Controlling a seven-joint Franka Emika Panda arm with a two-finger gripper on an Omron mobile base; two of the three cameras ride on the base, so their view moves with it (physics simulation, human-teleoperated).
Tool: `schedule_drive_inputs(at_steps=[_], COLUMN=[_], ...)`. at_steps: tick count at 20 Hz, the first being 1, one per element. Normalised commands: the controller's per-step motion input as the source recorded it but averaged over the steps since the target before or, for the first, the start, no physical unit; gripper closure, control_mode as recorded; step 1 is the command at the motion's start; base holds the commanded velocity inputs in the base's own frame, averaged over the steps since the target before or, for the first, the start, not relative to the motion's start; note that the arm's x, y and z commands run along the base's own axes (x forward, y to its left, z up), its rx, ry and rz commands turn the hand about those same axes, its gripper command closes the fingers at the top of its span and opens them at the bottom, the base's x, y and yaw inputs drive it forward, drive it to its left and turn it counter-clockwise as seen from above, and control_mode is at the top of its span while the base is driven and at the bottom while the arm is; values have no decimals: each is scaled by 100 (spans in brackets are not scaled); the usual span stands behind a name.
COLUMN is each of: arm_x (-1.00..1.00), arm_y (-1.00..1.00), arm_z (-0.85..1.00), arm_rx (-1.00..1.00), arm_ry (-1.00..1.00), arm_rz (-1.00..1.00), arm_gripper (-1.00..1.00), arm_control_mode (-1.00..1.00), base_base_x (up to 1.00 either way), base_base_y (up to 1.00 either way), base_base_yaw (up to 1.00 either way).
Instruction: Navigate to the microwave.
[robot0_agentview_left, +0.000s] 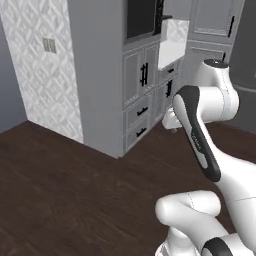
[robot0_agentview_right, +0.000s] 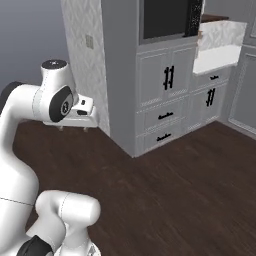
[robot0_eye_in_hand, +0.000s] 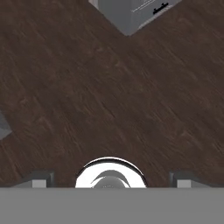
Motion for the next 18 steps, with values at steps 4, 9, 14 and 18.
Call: schedule_drive_inputs(at_steps=[4, 9, 14, 18], arm_x=[0, 0, 0, 0], arm_y=[0, 0, 0, 0], arm_z=[0, 0, 0, 0], arm_rx=[0, 0, 0, 0], arm_ry=[0, 0, 0, 0], arm_rz=[0, 0, 0, 0], arm_gripper=[-100, -100, -100, -100], arm_control_mode=[100, 100, 100, 100], base_base_x=[100, 100, 100, 100], base_base_y=[-83, -100, -100, -100], base_base_yaw=[37, 45, 43, 38])
